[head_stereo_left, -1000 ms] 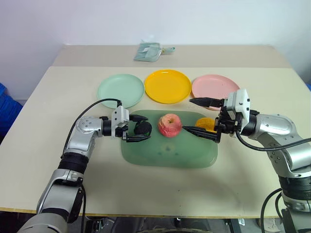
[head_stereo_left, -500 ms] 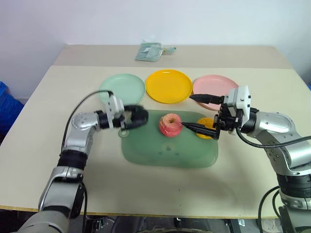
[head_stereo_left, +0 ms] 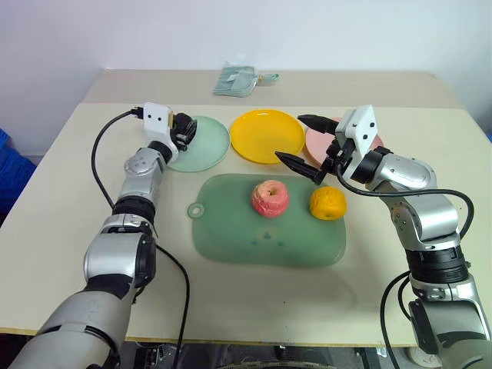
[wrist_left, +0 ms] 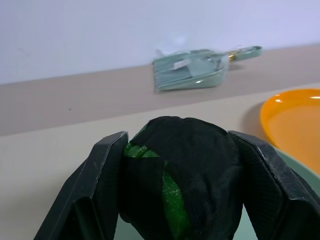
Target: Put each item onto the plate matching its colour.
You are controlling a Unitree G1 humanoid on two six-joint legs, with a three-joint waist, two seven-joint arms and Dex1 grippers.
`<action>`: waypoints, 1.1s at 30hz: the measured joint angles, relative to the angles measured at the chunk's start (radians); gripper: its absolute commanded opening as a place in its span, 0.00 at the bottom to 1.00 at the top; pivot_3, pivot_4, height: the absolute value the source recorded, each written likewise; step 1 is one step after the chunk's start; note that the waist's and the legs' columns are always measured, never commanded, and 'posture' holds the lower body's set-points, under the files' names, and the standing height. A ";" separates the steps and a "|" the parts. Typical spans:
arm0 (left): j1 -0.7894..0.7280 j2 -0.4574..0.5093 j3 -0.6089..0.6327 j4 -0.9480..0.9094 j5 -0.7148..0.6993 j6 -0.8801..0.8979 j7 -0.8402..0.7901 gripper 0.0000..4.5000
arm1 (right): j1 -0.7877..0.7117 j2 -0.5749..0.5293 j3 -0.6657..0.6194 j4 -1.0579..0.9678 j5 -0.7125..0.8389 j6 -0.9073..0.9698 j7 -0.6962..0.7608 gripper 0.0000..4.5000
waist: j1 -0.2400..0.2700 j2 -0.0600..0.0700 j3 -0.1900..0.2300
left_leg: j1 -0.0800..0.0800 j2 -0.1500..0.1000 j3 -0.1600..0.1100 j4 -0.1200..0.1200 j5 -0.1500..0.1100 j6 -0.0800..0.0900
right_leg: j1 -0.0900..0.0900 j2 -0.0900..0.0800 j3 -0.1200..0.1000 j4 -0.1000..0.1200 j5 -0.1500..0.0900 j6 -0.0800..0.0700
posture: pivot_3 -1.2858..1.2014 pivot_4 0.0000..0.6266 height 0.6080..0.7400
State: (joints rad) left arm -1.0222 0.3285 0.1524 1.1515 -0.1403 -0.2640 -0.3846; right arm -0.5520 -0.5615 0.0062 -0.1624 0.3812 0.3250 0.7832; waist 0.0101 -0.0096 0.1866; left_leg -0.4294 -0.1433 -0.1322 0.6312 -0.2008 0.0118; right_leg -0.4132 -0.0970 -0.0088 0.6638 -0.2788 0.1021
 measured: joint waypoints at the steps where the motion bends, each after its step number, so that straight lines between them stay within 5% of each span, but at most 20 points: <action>1: -0.004 -0.003 0.004 0.003 -0.002 -0.007 -0.002 0.99 | 0.000 0.000 0.000 -0.001 0.000 0.004 0.001 1.00 | 0.000 0.000 0.000 | 0.000 0.000 0.000 0.000 0.000 0.000 | 0.000 0.000 0.000 0.000 0.000 0.000 | 0.52 0.24 1.00; 7: 0.000 -0.004 0.038 -0.040 -0.052 -0.054 -0.178 1.00 | 0.012 -0.004 -0.002 -0.013 0.006 0.018 0.007 1.00 | -0.006 0.000 0.000 | 0.000 0.000 0.000 0.000 0.000 0.000 | 0.000 0.000 0.000 0.000 0.000 0.000 | 0.52 0.24 1.00; 15: 0.309 0.138 0.016 -0.598 -0.349 0.262 -0.865 1.00 | 0.021 -0.007 0.019 -0.080 0.085 0.198 0.027 1.00 | -0.050 0.001 0.000 | 0.001 0.001 0.000 -0.002 0.000 0.000 | -0.001 0.001 0.002 0.000 0.000 -0.001 | 0.52 0.24 1.00; 24: 0.597 0.377 0.037 -1.012 -0.479 0.486 -1.027 1.00 | -0.014 0.046 0.215 -0.092 -0.003 0.241 0.018 1.00 | -0.037 0.002 -0.001 | 0.002 0.001 0.000 -0.002 0.000 0.000 | 0.000 0.001 0.002 0.000 0.000 -0.001 | 0.52 0.24 1.00; 33: 0.668 0.375 0.018 -1.176 -0.481 0.528 -0.970 1.00 | -0.053 0.042 0.332 0.112 -0.189 0.152 0.035 1.00 | -0.012 0.002 -0.001 | 0.003 0.001 0.000 -0.002 -0.002 0.003 | -0.001 0.001 0.002 0.000 0.000 -0.001 | 0.52 0.24 1.00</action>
State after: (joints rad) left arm -0.3546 0.7038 0.1708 -0.0248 -0.6216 0.2637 -1.3549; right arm -0.6047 -0.5198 0.3377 -0.0503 0.1920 0.4768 0.8182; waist -0.0018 -0.0080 0.1858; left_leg -0.4266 -0.1421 -0.1324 0.6293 -0.2028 0.0146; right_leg -0.4146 -0.0961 -0.0064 0.6636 -0.2788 0.1011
